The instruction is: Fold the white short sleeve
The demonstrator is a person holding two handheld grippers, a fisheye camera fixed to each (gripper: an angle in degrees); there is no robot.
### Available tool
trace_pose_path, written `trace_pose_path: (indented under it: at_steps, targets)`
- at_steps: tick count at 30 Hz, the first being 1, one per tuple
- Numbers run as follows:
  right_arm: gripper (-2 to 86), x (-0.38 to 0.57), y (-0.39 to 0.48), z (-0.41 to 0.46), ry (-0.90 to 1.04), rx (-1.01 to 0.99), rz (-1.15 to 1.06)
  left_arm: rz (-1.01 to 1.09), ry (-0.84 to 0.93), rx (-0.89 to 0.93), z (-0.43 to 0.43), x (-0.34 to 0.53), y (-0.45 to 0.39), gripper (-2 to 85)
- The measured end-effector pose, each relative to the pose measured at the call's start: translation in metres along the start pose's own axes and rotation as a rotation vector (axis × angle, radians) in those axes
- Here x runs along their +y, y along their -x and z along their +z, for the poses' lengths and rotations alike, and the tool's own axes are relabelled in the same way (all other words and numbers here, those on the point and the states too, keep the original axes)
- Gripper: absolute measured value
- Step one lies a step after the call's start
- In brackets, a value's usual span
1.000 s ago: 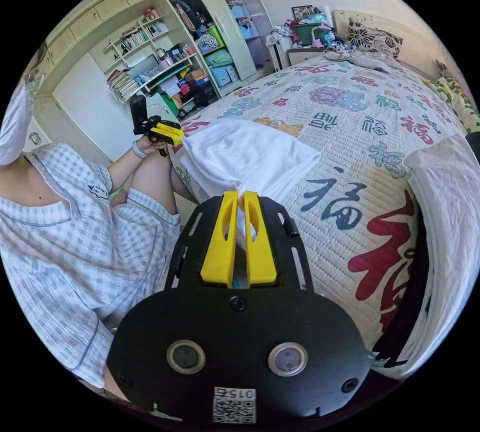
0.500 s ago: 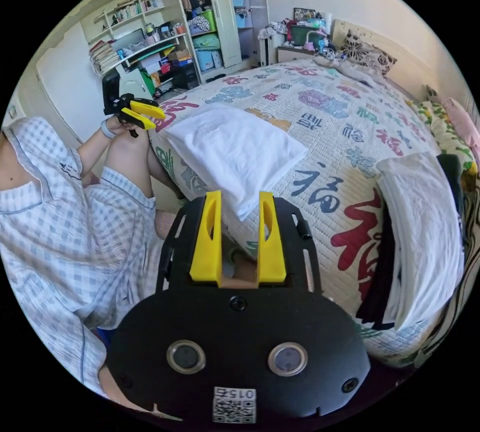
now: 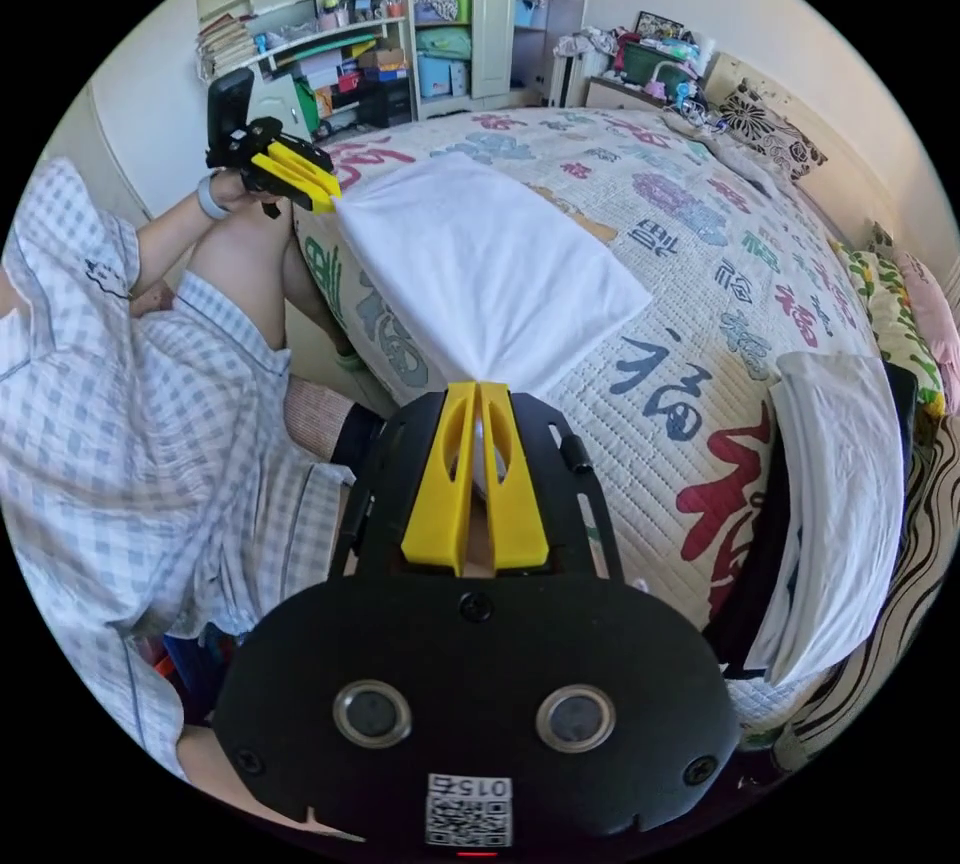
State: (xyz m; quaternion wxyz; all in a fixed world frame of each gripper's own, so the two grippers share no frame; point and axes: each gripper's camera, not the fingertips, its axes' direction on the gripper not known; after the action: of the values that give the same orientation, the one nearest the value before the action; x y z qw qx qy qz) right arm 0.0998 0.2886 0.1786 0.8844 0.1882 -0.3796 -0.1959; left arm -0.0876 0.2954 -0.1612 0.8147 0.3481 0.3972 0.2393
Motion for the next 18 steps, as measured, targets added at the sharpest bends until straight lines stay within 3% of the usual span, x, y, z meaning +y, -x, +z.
trace_pose_path:
  at_steps: [7,10,12,16,18]
  targets:
    - [0.8,-0.005,-0.002,0.021,0.056,-0.027,0.018,-0.068,0.010,-0.030,0.023,0.014,0.010,0.7]
    - [5.3,0.006,-0.016,0.003,0.024,-0.130,0.062,-0.107,0.009,0.012,0.010,0.015,0.021,1.2]
    - [6.5,0.015,-0.025,-0.018,-0.044,-0.110,0.116,-0.155,-0.084,0.081,-0.014,0.018,0.036,1.6]
    - [4.1,0.009,-0.029,-0.034,-0.163,-0.130,0.121,-0.178,-0.177,0.043,-0.023,0.009,0.053,2.1]
    - [0.7,-0.007,-0.032,-0.014,-0.085,-0.146,0.094,-0.161,-0.105,0.057,0.003,-0.002,0.064,1.9]
